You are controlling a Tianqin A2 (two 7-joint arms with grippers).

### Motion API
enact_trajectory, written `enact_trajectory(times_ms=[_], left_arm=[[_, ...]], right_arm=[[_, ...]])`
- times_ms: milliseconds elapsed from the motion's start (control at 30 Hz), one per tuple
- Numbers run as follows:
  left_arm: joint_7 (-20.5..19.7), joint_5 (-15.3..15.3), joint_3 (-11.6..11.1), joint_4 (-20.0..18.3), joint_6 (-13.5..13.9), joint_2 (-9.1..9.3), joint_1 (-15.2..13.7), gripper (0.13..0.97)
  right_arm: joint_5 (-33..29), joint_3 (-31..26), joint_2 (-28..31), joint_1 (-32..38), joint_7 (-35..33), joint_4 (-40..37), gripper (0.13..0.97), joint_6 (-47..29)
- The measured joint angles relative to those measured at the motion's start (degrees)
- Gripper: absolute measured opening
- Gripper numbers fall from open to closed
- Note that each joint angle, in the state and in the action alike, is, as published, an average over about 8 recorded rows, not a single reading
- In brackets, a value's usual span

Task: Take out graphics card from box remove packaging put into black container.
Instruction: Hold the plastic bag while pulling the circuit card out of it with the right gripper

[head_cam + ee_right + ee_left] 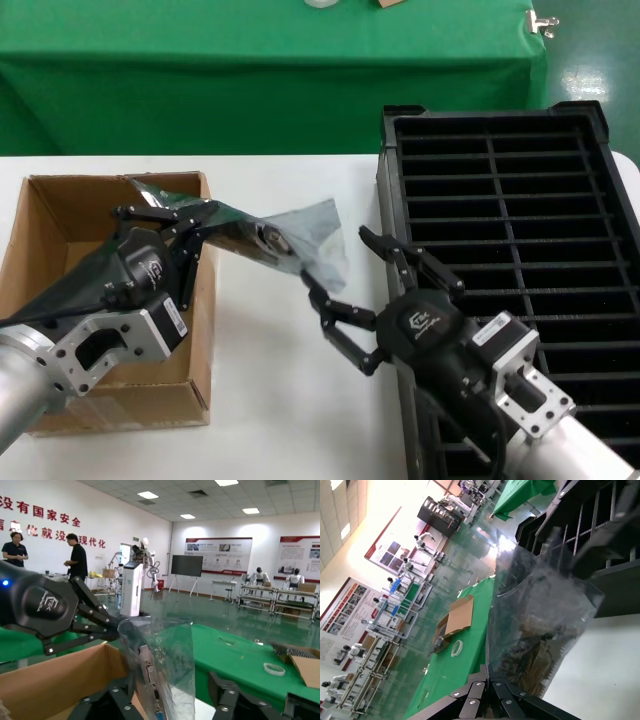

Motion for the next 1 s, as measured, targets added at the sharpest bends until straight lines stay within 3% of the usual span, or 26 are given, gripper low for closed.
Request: enact_trajectory(times_ms=[300,433,700,1000], left_arm=[[0.0,0.0,0.0,0.0,0.0,0.0,0.0,0.139],[0.0,0.0,0.0,0.0,0.0,0.0,0.0,0.139],[0.0,0.0,0.0,0.0,0.0,0.0,0.0,0.139],[0.0,0.0,0.0,0.0,0.0,0.0,0.0,0.139]], right_arm=[[0.66,0.74,2.21,0.97,1.86,0.72,0.388,-0.55],[1.62,1.53,3.29,0.2,2.03,1.45,0.388,-0.95],[2.99,1.71,3.79,-0.9,1.24,1.81,0.237,-1.91],[4.46,0.26,1.73,1.8,-1.56,-1.87,0.152,-4.78]])
